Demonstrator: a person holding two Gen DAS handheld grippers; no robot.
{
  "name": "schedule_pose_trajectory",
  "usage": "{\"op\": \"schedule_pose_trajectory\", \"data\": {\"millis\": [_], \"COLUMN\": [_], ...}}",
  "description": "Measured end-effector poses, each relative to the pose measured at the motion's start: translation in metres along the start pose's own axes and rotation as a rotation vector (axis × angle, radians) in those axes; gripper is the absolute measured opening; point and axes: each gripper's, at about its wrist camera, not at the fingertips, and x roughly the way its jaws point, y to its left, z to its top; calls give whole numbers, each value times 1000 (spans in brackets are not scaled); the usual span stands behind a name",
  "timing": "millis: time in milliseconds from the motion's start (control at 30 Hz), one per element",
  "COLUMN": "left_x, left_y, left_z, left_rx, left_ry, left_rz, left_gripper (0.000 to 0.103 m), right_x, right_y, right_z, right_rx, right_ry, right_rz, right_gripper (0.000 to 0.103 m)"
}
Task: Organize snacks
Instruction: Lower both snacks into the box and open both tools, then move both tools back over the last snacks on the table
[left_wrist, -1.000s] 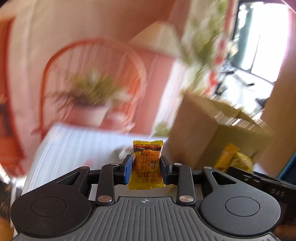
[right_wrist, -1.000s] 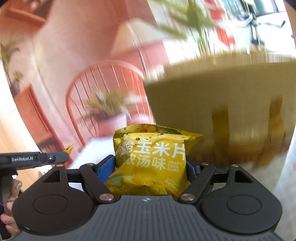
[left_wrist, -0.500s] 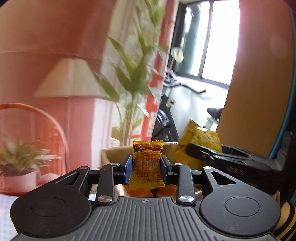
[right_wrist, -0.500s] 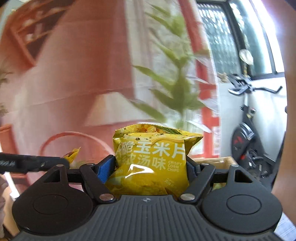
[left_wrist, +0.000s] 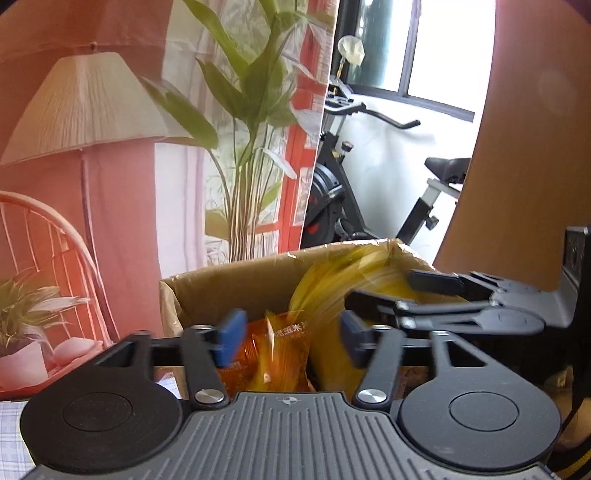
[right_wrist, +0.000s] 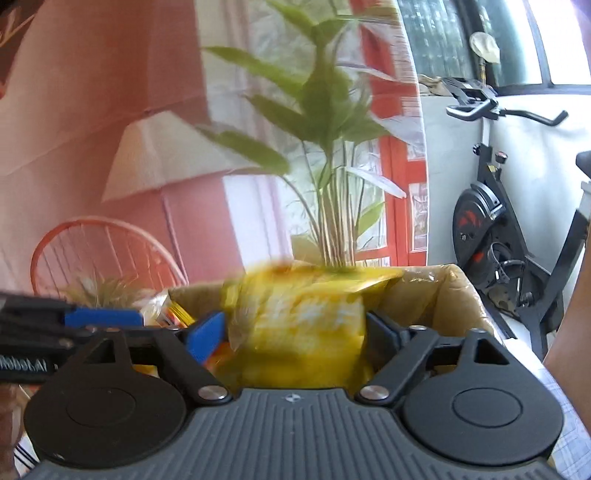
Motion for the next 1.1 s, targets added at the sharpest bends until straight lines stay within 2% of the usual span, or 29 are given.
{"op": "schedule_pose_trajectory", "data": {"millis": [33,200,367,600,733,900,1100], "left_x": [-1,-32,-67,-123,-156,-186,-196], "left_y": [1,6,31,79,113,157,187], "left_z": [0,-5,-15,-42,-60,-82,-113], "left_rx": [-2,7,-7,5,-4,-66,-114], "left_ry": [-9,-42,-76,-55,-42,-32,-12], "left_rz": [2,0,5,93,149,193,195], "left_gripper": [68,68,68,68,68,68,68], "right_x": [-3,-21,-58,-97,-105,-106,-70], "right_y": [2,4,25,76,106,142,185], "right_z": [-2,-7,-17,-47,-65,-94,-136], "right_rx": [-7,33,61,92,77,86,26], "right_ry": [-4,-32,-122,-174,-149,-98,28], "right_rz": [-11,-17,-20,50,93,143,174], "right_gripper": [97,97,97,95,89,79,70]}}
